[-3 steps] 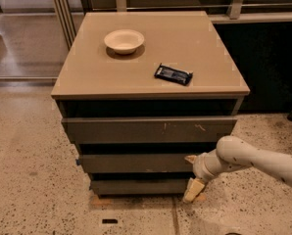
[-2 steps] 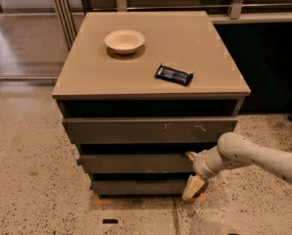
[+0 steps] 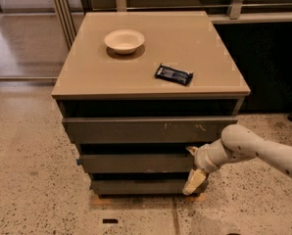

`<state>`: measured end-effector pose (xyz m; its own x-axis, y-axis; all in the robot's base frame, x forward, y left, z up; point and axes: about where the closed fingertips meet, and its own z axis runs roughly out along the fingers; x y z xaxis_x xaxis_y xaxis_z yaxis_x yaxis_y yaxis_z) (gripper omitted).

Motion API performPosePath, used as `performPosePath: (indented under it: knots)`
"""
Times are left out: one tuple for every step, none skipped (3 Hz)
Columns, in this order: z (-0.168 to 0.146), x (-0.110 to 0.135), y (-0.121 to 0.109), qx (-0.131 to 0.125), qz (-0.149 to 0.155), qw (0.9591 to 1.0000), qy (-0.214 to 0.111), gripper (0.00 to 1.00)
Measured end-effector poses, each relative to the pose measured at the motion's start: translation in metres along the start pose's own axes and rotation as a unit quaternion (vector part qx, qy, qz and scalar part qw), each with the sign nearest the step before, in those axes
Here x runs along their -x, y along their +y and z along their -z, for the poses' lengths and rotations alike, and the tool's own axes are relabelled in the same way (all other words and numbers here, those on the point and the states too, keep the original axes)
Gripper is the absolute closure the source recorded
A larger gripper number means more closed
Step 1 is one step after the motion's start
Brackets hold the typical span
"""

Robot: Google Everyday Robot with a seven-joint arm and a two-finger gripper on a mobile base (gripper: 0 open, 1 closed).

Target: Open middle drawer

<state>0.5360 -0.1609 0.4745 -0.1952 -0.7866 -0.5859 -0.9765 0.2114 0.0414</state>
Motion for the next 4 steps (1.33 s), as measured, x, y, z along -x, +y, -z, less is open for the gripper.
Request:
performPosePath:
  knots:
    - [-0.008, -0.002, -0.003, -0.002, 0.012, 0.9999, 0.004, 0.0]
    - [-0.025, -0.004, -0.009, 0.0, 0.034, 0.9994, 0.01, 0.0]
    - [-0.042, -0.004, -0.016, 0.006, 0.054, 0.9984, 0.015, 0.0]
    - [-0.042, -0.004, -0.016, 0.006, 0.054, 0.9984, 0.015, 0.0]
